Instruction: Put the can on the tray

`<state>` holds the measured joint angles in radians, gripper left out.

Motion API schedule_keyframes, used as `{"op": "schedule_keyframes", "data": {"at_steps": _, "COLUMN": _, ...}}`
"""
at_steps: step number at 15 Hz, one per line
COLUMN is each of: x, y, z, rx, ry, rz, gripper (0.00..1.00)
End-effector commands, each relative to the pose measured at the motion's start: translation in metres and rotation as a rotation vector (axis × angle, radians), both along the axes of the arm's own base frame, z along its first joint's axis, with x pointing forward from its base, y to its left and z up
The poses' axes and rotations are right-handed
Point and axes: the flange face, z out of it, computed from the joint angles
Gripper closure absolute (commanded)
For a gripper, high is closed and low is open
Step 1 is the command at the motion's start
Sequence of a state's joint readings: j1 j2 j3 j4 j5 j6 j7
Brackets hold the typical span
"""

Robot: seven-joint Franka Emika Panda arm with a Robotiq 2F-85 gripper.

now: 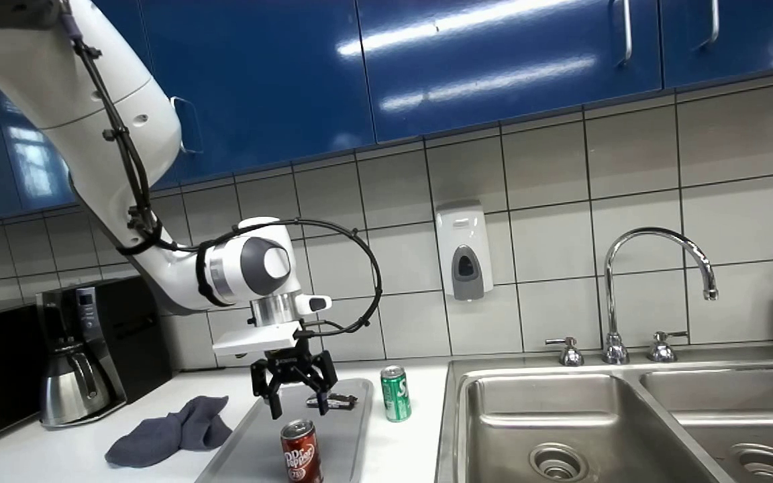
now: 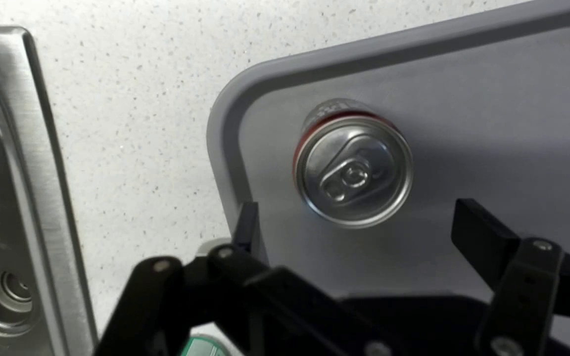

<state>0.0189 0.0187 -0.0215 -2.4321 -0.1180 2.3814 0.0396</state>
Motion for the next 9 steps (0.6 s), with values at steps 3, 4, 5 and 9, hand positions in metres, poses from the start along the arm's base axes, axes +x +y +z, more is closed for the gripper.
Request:
{"op": "schedule_keyframes", "data": {"at_steps": 3, "x": 0.02, "y": -0.027, "z": 0.022, "rx": -0.016, "ry": -0.024, "rz": -0.065, "gripper": 0.0}}
{"op": "schedule_keyframes", "data": {"at_steps": 4, "x": 0.027, "y": -0.036, "z": 0.023, "rx": -0.017, "ry": -0.024, "rz": -0.08, "gripper": 0.0}}
{"op": "schedule_keyframes", "data": {"at_steps": 5, "x": 0.031, "y": -0.043, "z": 0.024, "rx": -0.017, "ry": -0.03, "rz": -0.093, "gripper": 0.0}}
{"op": "schedule_keyframes", "data": {"at_steps": 9, "x": 0.056, "y": -0.073, "z": 0.025, "rx": -0.016, "ry": -0.04, "rz": -0.142, "gripper": 0.0}}
